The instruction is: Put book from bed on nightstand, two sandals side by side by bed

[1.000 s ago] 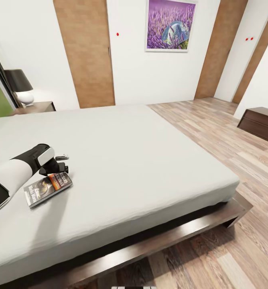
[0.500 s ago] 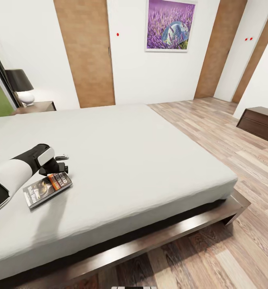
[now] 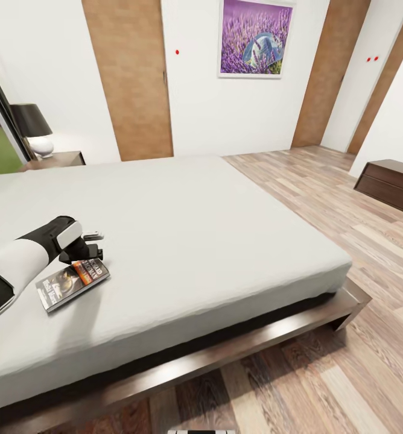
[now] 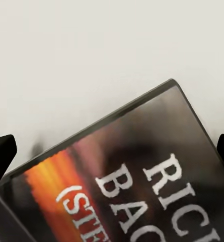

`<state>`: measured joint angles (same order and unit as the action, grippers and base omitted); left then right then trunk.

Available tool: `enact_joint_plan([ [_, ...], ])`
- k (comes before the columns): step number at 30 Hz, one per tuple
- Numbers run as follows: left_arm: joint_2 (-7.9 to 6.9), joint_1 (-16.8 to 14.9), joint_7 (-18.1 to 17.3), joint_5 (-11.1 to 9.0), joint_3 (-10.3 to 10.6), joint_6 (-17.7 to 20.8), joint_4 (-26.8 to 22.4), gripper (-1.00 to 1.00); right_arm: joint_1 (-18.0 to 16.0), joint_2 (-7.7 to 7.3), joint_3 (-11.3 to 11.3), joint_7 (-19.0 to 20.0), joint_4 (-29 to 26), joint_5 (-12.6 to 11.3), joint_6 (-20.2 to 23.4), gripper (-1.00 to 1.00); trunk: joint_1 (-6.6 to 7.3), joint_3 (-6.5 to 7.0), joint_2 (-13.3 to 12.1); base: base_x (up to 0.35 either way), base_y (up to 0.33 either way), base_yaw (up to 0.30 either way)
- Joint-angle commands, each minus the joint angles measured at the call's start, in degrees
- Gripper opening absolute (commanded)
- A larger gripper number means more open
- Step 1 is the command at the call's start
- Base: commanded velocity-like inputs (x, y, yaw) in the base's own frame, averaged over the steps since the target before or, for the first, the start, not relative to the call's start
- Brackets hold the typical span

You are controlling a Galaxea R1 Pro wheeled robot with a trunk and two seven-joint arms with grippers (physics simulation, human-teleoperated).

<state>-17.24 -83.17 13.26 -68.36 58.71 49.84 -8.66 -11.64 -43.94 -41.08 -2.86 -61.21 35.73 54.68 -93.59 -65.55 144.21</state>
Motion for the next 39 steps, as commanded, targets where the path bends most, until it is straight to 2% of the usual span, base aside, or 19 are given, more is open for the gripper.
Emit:
enact_joint_plan([
  [1, -0.08, 0.0, 0.4, -0.4, 1.0, 0.5, -0.1, 1.00, 0.0, -0.01, 0.0, -0.3, 0.0, -0.3, 0.2, 1.00, 0.01, -0.07, 0.0, -0.069, 0.000, 0.000],
  [21, -0.08, 0.0, 0.4, -0.4, 1.0, 0.5, -0.1, 1.00, 0.0, 0.00, 0.0, -0.3, -0.1, -0.2, 0.2, 1.00, 0.01, -0.07, 0.0, -0.017, 0.000, 0.001],
  [39, -0.08, 0.0, 0.4, -0.4, 1.0, 0.5, -0.1, 1.00, 0.0, 0.00, 0.0, -0.2, 0.0, -0.1, 0.2, 1.00, 0.01, -0.49, 0.0, 0.000, 0.000, 0.139],
])
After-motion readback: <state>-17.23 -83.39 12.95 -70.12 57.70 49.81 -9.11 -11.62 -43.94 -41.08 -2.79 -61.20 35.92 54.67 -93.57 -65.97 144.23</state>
